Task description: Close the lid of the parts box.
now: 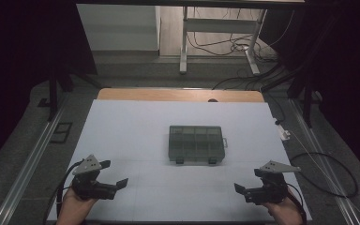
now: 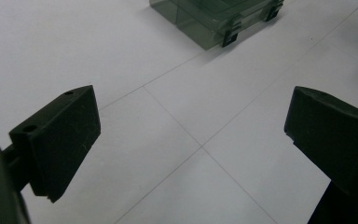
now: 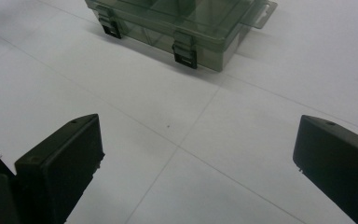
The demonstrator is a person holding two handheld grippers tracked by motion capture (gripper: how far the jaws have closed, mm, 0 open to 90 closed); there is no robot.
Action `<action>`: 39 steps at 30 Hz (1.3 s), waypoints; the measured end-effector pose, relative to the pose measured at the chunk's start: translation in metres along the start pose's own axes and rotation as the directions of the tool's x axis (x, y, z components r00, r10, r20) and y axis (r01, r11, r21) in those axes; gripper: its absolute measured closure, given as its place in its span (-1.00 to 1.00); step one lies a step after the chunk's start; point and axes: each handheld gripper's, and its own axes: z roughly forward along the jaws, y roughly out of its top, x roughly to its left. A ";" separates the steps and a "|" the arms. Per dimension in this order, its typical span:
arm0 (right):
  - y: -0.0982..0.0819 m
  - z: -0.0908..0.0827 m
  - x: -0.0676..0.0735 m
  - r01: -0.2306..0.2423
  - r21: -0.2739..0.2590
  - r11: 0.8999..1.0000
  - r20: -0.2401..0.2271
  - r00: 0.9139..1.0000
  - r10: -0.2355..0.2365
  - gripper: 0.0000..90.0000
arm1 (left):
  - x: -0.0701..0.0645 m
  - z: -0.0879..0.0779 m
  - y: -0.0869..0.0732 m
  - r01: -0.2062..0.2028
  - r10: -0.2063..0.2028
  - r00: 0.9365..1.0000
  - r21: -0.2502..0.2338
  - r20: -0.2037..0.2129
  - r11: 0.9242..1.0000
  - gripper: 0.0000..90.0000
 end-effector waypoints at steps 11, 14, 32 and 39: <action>-0.011 -0.008 -0.004 -0.018 0.006 1.000 0.031 0.999 0.017 -0.97 | 0.003 -0.011 -0.009 0.019 -0.020 0.999 -0.019 -0.028 1.000 -0.92; -0.015 -0.012 -0.006 -0.026 0.007 1.000 0.044 0.999 0.025 -0.97 | 0.003 -0.015 -0.013 0.026 -0.027 0.999 -0.021 -0.036 0.999 -0.92; -0.028 -0.025 -0.011 -0.051 0.011 0.999 0.083 0.995 0.050 -0.97 | 0.004 -0.024 -0.022 0.037 -0.038 0.997 -0.021 -0.067 0.999 -0.92; -0.032 -0.028 -0.013 -0.064 0.019 0.998 0.100 0.993 0.062 -0.97 | 0.003 -0.026 -0.026 0.034 -0.034 0.995 0.002 -0.098 0.999 -0.93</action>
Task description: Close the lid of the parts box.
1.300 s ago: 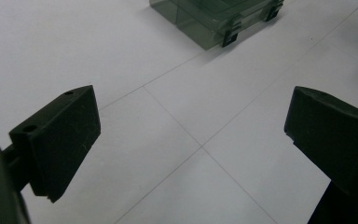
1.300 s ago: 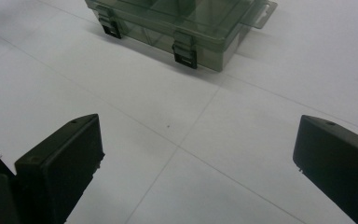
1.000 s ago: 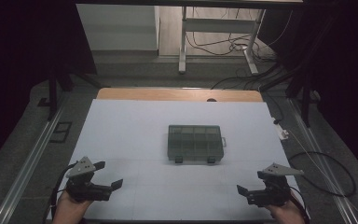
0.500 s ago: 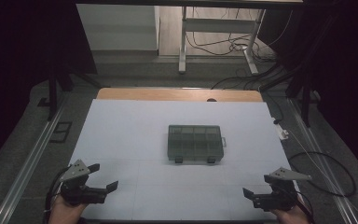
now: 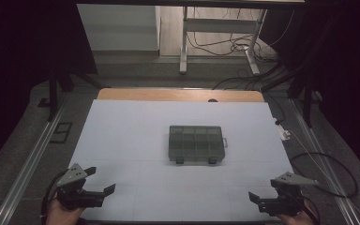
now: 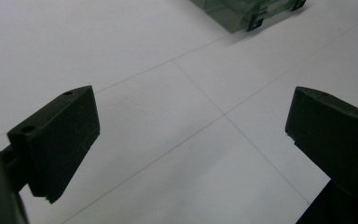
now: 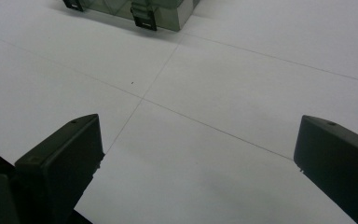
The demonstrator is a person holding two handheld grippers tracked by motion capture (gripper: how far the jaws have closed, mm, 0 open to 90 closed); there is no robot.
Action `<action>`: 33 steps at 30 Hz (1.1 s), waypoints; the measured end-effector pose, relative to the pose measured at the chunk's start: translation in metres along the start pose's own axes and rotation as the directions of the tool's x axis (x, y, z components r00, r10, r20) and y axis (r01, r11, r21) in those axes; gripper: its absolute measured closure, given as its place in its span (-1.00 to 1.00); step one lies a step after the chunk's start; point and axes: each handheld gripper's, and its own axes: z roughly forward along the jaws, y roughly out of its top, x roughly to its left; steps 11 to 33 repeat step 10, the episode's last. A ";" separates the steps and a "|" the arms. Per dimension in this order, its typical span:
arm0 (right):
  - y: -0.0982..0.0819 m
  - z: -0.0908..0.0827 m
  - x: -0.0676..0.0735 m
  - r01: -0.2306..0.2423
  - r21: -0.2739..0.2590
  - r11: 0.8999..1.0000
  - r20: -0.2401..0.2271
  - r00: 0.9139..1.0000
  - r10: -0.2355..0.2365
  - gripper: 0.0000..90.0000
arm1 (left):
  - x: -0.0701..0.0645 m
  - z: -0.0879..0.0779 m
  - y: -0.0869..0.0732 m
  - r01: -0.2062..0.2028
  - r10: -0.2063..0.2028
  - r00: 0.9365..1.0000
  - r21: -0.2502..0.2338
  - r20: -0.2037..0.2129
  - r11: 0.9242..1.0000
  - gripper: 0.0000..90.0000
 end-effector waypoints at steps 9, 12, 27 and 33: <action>-0.002 -0.003 0.000 -0.006 0.001 1.000 0.011 1.000 0.006 -0.96 | 0.001 0.000 -0.002 0.017 -0.016 1.000 0.015 -0.019 1.000 -0.93; -0.002 -0.003 -0.001 -0.006 0.003 1.000 0.011 1.000 0.006 -0.96 | 0.001 0.000 -0.002 0.016 -0.016 1.000 0.017 -0.020 1.000 -0.93; -0.002 -0.003 -0.001 -0.006 0.003 1.000 0.011 1.000 0.006 -0.96 | 0.001 0.000 -0.002 0.016 -0.016 1.000 0.017 -0.020 1.000 -0.93; -0.002 -0.003 -0.001 -0.006 0.003 1.000 0.011 1.000 0.006 -0.96 | 0.001 0.000 -0.002 0.016 -0.016 1.000 0.017 -0.020 1.000 -0.93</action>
